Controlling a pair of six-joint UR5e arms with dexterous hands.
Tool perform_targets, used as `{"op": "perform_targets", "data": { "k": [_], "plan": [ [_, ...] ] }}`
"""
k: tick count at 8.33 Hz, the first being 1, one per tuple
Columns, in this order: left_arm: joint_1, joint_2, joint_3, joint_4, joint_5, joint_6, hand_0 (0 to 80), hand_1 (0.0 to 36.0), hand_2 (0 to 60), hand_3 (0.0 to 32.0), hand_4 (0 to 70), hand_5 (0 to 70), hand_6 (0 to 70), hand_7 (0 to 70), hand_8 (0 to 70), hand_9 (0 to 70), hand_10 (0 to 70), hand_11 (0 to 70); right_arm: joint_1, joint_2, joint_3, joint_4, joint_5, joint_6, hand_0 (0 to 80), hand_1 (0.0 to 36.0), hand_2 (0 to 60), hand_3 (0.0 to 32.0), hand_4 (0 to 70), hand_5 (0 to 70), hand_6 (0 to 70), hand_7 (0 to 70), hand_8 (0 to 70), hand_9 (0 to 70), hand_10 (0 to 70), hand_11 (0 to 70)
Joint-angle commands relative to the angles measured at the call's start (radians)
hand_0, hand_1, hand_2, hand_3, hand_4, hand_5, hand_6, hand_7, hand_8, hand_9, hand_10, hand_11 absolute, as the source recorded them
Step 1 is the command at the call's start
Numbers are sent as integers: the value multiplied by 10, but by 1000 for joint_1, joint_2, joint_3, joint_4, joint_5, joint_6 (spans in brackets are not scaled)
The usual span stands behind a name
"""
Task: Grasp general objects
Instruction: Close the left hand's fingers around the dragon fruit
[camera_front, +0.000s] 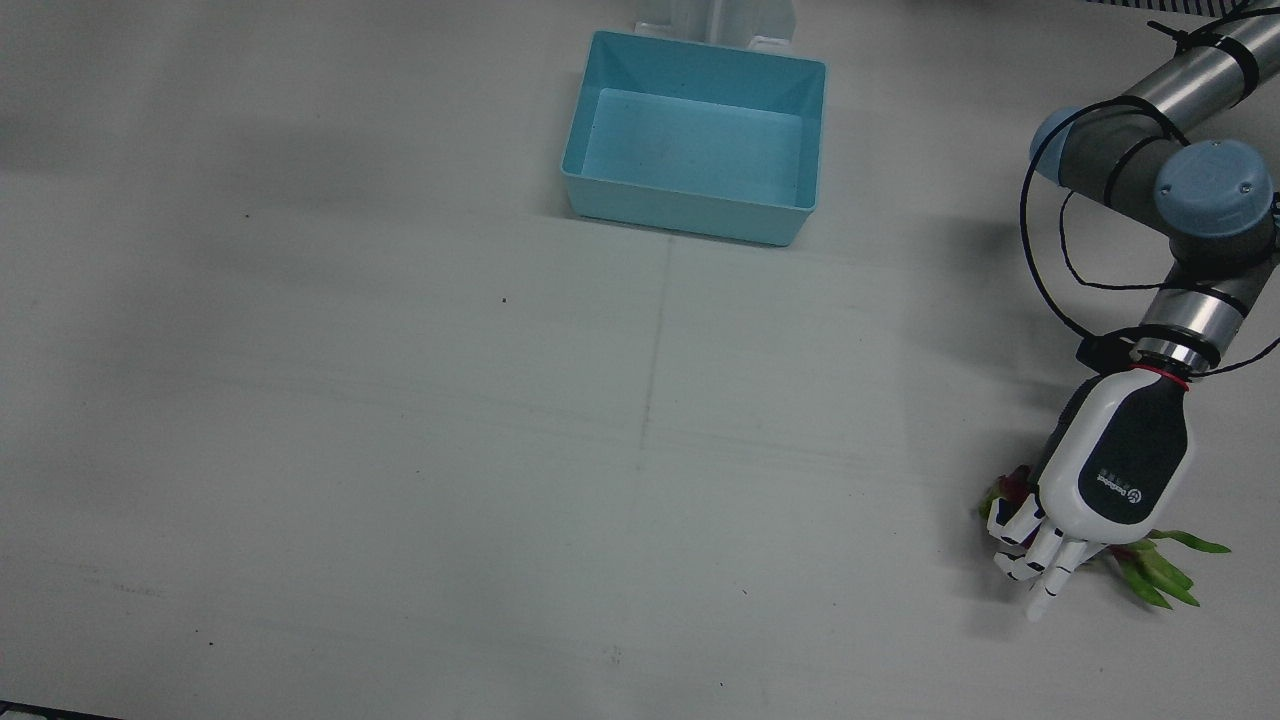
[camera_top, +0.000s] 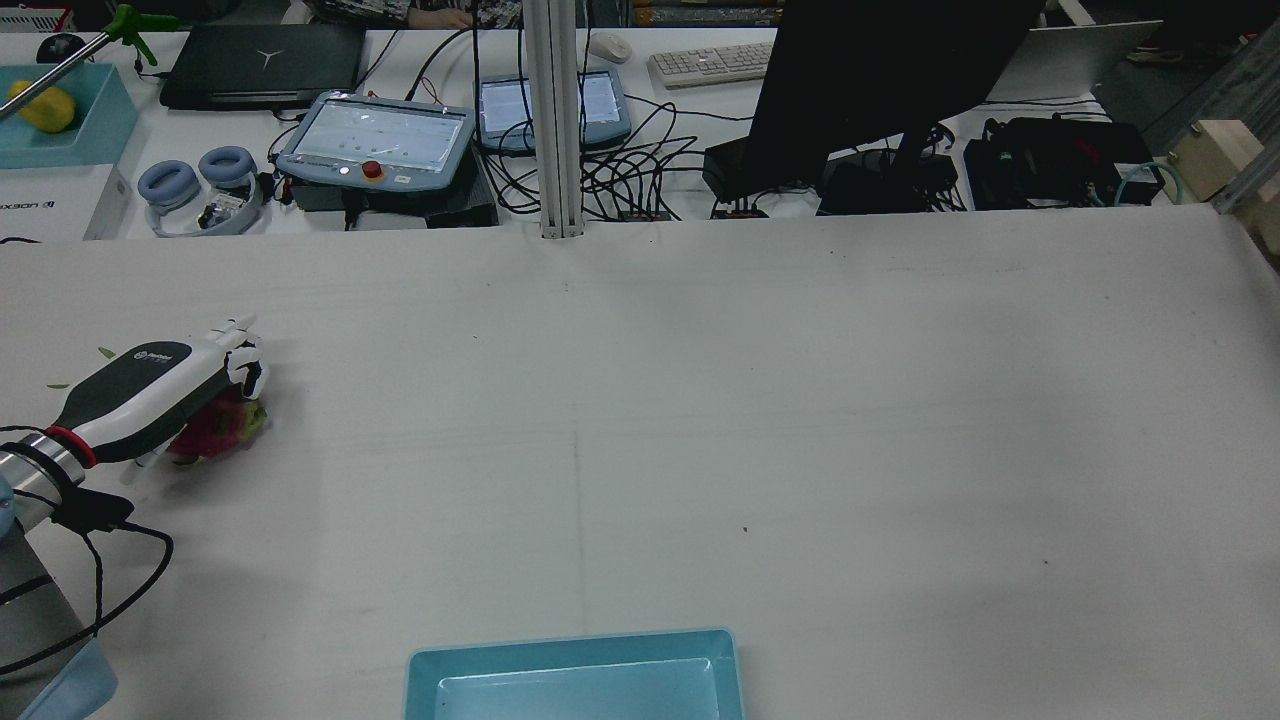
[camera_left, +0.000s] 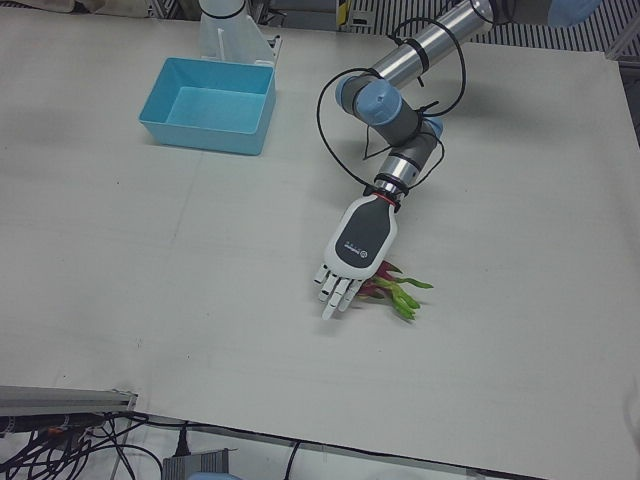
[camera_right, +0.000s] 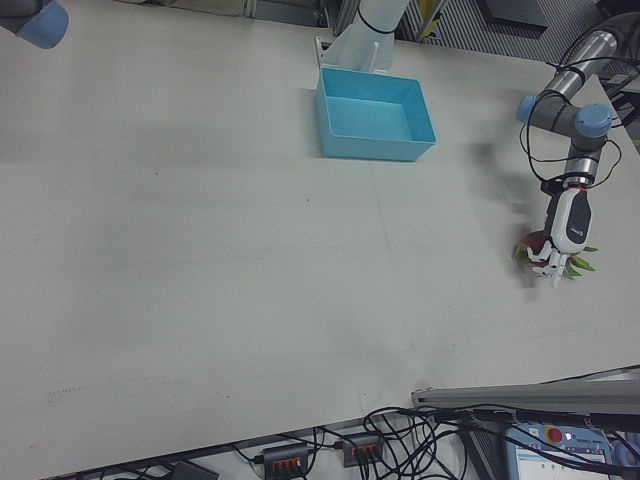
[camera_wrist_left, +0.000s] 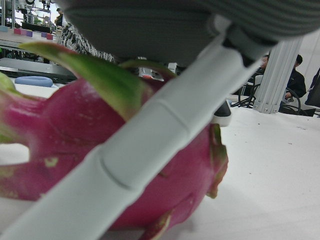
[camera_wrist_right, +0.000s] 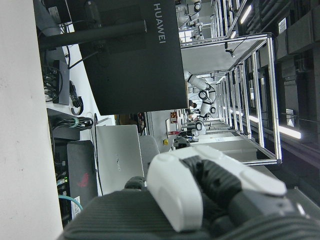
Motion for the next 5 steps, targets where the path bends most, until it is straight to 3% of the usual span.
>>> {"op": "perform_targets", "data": {
  "k": [1, 2, 3, 4, 5],
  "plan": [
    [0, -11, 26, -1, 1, 0, 800, 360, 600, 0, 0, 700, 0, 617, 0, 109, 0, 0, 0, 0, 0, 0, 0, 0, 0, 0, 0, 0, 0, 0, 0, 0, 0, 0, 0, 0],
    [0, -17, 27, 8, 1, 0, 800, 360, 600, 0, 0, 700, 0, 661, 0, 118, 8, 61, 0, 0, 1, 0, 0, 0, 0, 0, 0, 0, 0, 0, 0, 0, 0, 0, 0, 0],
    [0, -18, 26, 11, 1, 0, 800, 360, 600, 0, 0, 700, 46, 700, 2, 143, 93, 196, 0, 0, 1, 0, 0, 0, 0, 0, 0, 0, 0, 0, 0, 0, 0, 0, 0, 0],
    [0, -18, 23, 11, -1, 0, 800, 360, 600, 0, 67, 700, 259, 700, 41, 186, 239, 401, 0, 0, 1, 0, 0, 0, 0, 0, 0, 0, 0, 0, 0, 0, 0, 0, 0, 0],
    [0, -20, 23, 11, -1, 0, 800, 360, 600, 0, 178, 700, 475, 700, 111, 198, 393, 597, 0, 0, 1, 0, 0, 0, 0, 0, 0, 0, 0, 0, 0, 0, 0, 0, 0, 0]
  ]
}}
